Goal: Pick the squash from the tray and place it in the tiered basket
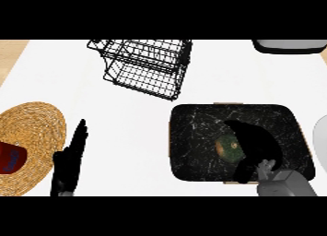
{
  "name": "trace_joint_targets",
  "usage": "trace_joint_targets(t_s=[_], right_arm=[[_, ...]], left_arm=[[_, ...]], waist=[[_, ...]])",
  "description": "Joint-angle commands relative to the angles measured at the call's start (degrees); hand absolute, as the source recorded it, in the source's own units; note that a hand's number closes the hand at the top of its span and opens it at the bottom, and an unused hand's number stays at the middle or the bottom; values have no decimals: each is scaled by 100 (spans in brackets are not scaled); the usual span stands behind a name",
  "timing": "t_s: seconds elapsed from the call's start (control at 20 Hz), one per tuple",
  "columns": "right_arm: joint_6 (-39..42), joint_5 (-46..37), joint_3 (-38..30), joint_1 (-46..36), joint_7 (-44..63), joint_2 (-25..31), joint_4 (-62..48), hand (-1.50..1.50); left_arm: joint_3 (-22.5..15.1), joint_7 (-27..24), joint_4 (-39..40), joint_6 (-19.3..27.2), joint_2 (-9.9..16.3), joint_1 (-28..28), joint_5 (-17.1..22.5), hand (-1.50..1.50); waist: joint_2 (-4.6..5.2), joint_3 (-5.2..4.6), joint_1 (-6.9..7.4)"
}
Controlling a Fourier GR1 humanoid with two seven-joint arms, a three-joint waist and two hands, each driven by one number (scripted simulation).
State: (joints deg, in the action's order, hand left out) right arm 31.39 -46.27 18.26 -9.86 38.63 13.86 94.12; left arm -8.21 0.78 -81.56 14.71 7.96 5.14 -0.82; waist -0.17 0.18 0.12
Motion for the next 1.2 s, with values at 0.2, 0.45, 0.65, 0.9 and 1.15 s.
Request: trace_joint_targets(t_s=[0.2, 0.45, 0.65, 0.9, 1.15], right_arm=[[-774, -545, 74, 176, -981, -98, -703, 150], [-817, -877, 201, -343, -1480, 98, -997, 150], [-1667, -1432, 461, 26, -1574, -107, -901, 150], [-1472, -1291, -49, -288, -905, -564, -722, 150], [-1764, -1217, 190, -1136, 575, -1361, -998, 150]], left_arm=[[60, -13, 209, -85, -173, 0, -132, 0], [87, -51, 248, -105, -230, 1, -135, 0], [199, 10, 114, -262, -141, 70, -34, 0], [229, -307, 240, -260, -202, 202, -92, 0], [215, 162, 106, -215, -142, -18, -194, 0]], waist=[[18, -18, -2], [21, -19, 13], [15, -18, 3], [14, -20, 1], [19, -19, 36]])
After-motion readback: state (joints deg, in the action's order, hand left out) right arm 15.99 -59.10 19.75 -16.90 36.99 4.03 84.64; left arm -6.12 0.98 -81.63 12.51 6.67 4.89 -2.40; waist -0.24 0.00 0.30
